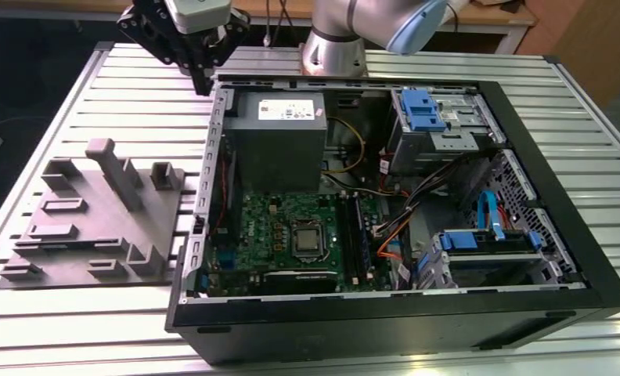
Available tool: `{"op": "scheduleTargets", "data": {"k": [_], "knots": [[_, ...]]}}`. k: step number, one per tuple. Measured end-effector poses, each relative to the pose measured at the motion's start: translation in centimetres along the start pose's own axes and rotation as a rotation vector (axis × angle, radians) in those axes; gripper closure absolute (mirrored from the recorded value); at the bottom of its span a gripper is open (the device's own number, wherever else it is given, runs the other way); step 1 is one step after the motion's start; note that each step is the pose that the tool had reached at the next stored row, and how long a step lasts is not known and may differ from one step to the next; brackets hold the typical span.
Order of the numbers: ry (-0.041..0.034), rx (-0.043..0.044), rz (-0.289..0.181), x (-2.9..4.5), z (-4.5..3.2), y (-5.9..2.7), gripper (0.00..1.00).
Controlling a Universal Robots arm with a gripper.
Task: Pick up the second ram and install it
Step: 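Reach for the second ram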
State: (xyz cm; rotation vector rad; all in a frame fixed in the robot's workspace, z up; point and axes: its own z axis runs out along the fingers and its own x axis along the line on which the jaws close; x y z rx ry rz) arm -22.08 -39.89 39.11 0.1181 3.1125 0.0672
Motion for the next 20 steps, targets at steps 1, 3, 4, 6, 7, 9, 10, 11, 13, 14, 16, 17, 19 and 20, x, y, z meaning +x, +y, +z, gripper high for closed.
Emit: {"op": "scheduleTargets", "data": {"k": [1,3,4,6,7,9,10,11,13,14,16,17,19,20], "knots": [[0.0000,0.0000,0.000,0.16,0.00,-0.01,0.90],[-0.0001,0.0000,0.000,0.54,0.01,-0.04,0.90],[0.0000,0.0001,0.000,0.72,0.01,-0.06,0.90],[0.0000,0.0001,0.000,1.04,0.02,-0.08,0.90],[0.0000,0.0000,0.000,1.26,0.02,-0.10,0.90],[0.0000,0.0000,0.000,1.73,0.03,-0.14,0.90],[0.0000,0.0000,0.000,1.96,0.04,-0.15,0.90],[0.0000,0.0000,0.000,2.18,0.04,-0.17,0.90],[0.0000,0.0000,0.000,2.63,0.06,-0.20,0.90],[0.0000,0.0000,0.000,2.85,0.06,-0.22,0.90],[-0.0001,0.0000,0.000,3.29,0.07,-0.25,0.90],[0.0000,0.0000,0.000,3.50,0.08,-0.27,0.90],[-0.0001,-0.0001,0.000,4.00,0.10,-0.31,0.90],[0.0000,0.0000,0.000,4.25,0.10,-0.33,0.90]]}}
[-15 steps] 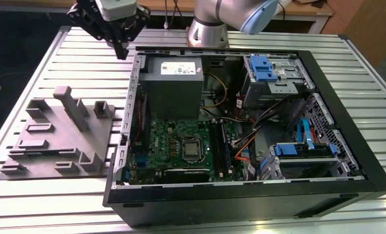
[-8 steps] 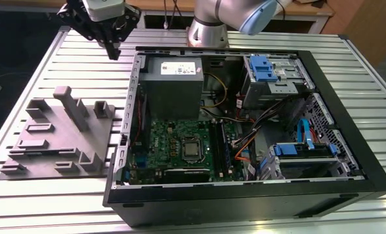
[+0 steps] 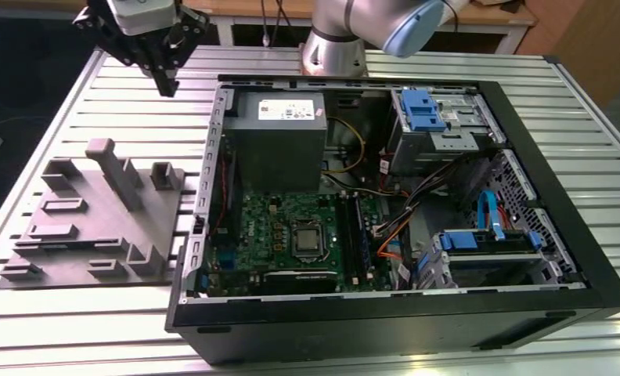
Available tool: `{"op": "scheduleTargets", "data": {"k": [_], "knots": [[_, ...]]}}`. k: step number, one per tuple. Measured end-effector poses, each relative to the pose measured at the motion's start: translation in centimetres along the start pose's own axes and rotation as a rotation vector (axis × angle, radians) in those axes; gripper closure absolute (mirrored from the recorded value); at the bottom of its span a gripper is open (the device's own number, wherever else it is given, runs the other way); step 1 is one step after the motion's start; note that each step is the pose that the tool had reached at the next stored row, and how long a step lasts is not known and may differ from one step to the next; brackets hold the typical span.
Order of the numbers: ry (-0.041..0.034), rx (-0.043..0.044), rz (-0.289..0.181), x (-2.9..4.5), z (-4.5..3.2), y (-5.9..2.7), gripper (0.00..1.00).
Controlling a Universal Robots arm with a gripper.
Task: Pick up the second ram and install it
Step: 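Reach for the second ram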
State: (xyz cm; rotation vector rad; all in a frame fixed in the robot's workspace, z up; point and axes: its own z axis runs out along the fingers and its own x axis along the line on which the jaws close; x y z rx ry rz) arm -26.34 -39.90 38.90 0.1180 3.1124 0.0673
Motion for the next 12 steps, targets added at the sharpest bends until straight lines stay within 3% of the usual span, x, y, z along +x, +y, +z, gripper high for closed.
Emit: {"op": "scheduleTargets", "data": {"k": [12], "knots": [[0.0000,0.0001,0.000,3.41,0.01,-0.26,0.90]]}}
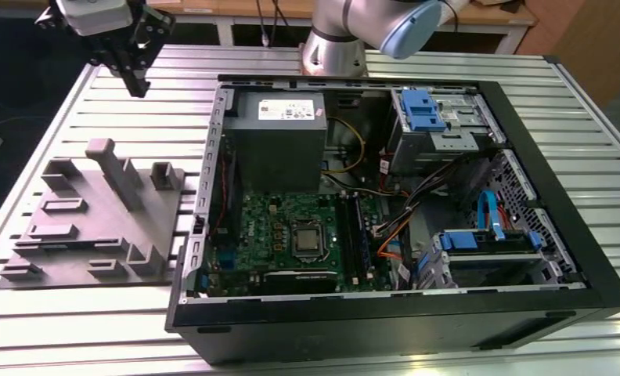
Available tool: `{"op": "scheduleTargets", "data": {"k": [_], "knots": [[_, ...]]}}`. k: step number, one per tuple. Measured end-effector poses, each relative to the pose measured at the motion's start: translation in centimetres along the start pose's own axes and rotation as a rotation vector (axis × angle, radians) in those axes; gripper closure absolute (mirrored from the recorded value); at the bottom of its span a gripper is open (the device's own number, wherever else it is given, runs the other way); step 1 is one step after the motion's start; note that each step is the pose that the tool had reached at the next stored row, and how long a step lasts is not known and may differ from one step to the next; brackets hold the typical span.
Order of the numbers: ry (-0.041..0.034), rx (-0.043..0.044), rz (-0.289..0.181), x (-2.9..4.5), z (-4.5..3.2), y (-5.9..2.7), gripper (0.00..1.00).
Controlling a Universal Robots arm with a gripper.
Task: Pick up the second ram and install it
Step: 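Reach for the second ram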
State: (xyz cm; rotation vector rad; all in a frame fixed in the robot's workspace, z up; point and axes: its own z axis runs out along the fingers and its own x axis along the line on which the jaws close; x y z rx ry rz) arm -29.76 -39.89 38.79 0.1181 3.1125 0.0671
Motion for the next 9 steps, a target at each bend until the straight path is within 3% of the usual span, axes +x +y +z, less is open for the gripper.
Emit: {"op": "scheduleTargets", "data": {"k": [9], "knots": [[-0.0002,0.0000,-0.004,2.04,-0.05,-0.15,0.90]]}}
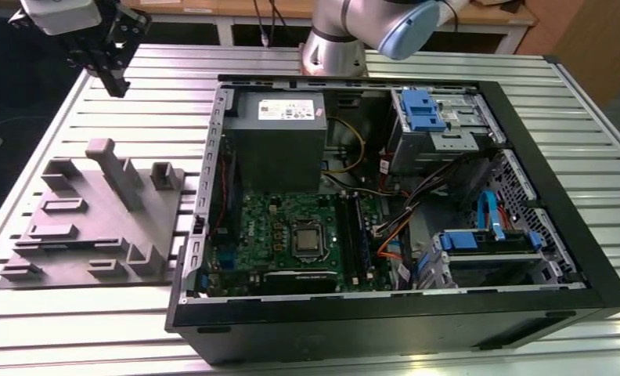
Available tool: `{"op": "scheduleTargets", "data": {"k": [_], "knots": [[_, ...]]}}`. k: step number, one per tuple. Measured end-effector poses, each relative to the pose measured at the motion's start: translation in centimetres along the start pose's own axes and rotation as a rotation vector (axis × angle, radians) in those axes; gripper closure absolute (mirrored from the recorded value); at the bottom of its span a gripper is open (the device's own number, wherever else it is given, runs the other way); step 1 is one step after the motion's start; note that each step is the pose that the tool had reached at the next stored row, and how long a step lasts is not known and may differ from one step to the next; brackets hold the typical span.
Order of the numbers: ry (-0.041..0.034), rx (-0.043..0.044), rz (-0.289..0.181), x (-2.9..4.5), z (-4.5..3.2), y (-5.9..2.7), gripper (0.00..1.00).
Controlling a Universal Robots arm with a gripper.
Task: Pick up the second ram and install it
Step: 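Reach for the second ram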
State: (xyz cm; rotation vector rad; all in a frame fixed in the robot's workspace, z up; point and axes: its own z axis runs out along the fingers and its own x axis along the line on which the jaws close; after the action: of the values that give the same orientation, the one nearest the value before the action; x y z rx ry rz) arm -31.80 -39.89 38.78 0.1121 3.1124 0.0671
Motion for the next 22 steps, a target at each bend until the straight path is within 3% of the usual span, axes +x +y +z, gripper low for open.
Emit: {"op": "scheduleTargets", "data": {"k": [13,22], "knots": [[-0.0059,0.0019,-0.006,3.31,-0.06,-0.26,0.90],[-0.0062,0.0018,-0.006,4.21,0.45,-0.99,0.90]]}}
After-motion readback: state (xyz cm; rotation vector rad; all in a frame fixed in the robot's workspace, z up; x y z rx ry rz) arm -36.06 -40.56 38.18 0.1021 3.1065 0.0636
